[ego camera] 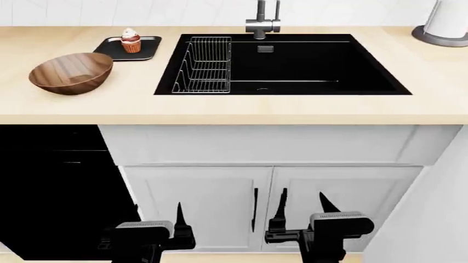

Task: Move the fresh-baked cupcake off the tray onto the counter, and place the bowl used for mixing into the sink.

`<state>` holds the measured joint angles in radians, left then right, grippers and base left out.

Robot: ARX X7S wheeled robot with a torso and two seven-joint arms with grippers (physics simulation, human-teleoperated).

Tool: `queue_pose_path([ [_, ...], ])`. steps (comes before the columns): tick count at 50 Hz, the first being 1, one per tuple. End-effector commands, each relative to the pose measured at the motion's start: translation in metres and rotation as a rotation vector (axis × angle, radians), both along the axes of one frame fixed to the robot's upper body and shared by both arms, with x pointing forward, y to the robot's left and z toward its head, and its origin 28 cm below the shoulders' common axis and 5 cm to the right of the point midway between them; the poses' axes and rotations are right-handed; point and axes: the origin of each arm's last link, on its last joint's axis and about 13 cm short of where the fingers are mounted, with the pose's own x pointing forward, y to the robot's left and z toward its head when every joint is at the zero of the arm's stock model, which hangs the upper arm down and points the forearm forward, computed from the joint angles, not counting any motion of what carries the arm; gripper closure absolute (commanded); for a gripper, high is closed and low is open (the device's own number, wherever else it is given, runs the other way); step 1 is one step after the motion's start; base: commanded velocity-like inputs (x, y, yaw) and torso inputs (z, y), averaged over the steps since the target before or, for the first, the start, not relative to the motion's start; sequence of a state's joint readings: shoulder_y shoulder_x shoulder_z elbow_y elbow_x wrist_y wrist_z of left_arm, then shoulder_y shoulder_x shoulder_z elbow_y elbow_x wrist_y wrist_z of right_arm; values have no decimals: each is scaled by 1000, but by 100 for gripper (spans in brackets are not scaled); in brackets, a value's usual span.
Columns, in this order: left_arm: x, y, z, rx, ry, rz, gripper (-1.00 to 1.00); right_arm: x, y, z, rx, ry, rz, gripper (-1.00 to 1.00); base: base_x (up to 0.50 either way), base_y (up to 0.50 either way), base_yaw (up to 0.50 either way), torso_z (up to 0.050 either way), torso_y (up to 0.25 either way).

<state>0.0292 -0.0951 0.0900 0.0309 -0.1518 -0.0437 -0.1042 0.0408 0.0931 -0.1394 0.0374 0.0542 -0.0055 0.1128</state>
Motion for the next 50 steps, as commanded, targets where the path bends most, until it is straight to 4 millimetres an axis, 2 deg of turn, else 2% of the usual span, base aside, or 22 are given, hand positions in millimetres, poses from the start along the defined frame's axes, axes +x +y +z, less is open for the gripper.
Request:
queue_pose_path([
  [1, 0, 0, 0, 0, 2, -1, -100, 0, 0, 0, -1, 2, 3, -100, 0, 414, 0, 0, 0],
  [50, -1, 0, 0, 2, 3, -5, -100, 2, 1, 0, 1, 3, 11, -100, 0, 411, 0, 0, 0],
])
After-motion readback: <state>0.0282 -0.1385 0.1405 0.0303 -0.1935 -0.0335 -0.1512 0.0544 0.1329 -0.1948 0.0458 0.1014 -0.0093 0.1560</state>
